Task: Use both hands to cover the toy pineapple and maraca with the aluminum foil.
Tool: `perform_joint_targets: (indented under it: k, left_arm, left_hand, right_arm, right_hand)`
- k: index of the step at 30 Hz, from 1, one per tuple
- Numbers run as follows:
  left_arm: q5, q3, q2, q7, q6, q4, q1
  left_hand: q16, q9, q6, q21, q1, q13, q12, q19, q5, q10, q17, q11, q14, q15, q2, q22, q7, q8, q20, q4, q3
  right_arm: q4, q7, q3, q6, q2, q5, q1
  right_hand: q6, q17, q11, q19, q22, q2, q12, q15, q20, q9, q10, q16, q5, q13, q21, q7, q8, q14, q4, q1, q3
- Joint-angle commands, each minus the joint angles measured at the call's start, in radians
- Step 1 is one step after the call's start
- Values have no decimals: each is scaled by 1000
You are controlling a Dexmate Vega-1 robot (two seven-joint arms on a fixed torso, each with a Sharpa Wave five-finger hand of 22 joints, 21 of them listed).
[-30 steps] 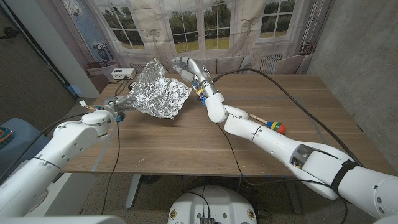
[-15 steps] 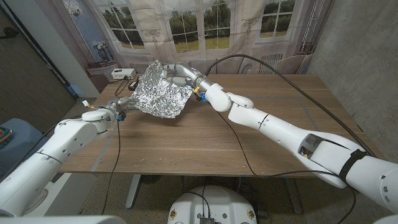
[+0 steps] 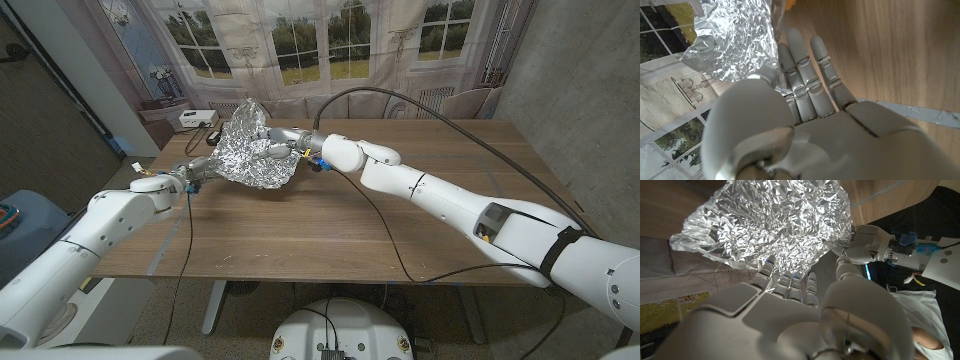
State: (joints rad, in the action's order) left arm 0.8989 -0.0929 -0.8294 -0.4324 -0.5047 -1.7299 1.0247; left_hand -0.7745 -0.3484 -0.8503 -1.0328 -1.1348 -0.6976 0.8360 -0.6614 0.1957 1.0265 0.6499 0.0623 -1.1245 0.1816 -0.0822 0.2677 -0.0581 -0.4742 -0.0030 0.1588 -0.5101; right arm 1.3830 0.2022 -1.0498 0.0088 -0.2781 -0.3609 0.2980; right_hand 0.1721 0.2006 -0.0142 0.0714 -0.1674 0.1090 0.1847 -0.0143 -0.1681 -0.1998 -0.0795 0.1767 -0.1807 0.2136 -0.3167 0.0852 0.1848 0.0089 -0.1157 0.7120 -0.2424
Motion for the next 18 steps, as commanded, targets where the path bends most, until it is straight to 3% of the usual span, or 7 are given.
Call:
perform_joint_targets:
  k: [1, 7, 14, 18]
  left_arm:
    - [18, -34, -21, 27, -33, 33, -42]
    - [25, -41, -28, 16, -52, 28, -52]
    - [33, -44, -26, 3, -58, 31, -54]
    - [40, -47, -24, 12, -60, 42, -62]
  left_hand:
    - [3, -86, -103, -15, -48, -5, -1, 8, 0, 3, 6, -6, -19, 15, -33, -2, -100, 6, -1, 17, -27]
    - [2, -91, -109, -27, -55, -9, -1, 11, 0, 6, 14, -11, -20, 12, -30, -5, -100, 10, -2, 19, -29]
    - [0, -101, -112, -41, -66, -18, 0, 15, 0, 5, 25, -19, -19, 7, -29, -10, -101, 13, -2, 20, -30]
    - [-1, -105, -114, -48, -72, -23, 0, 17, 0, 3, 30, -25, -18, 1, -28, -12, -102, 14, -2, 21, -31]
  right_arm:
    - [-12, -25, -43, -78, 29, -107, -23]
    - [-68, -49, -58, -66, 66, -129, -52]
    - [-231, -37, -113, -51, 164, -150, -127]
    - [-298, -30, -149, -63, 205, -172, -163]
  right_hand:
    - [-10, -2, 2, -9, -4, 6, 2, -5, 11, -1, 16, 5, 0, -1, 14, 3, 1, -21, -9, 9, -3]
    - [2, -4, -1, 30, -4, -1, 11, -7, 1, -1, 4, 19, 2, -2, 10, -11, 10, -2, -11, 3, 2]
    - [0, -5, -12, 45, -5, -5, 11, -16, 0, -1, 12, 19, 3, -2, 12, -20, 10, -8, -9, -6, 8]
    - [-5, -5, -13, 35, -5, -9, 8, -23, -35, 0, 27, 17, 3, -2, 25, -8, 9, -23, -8, -16, 13]
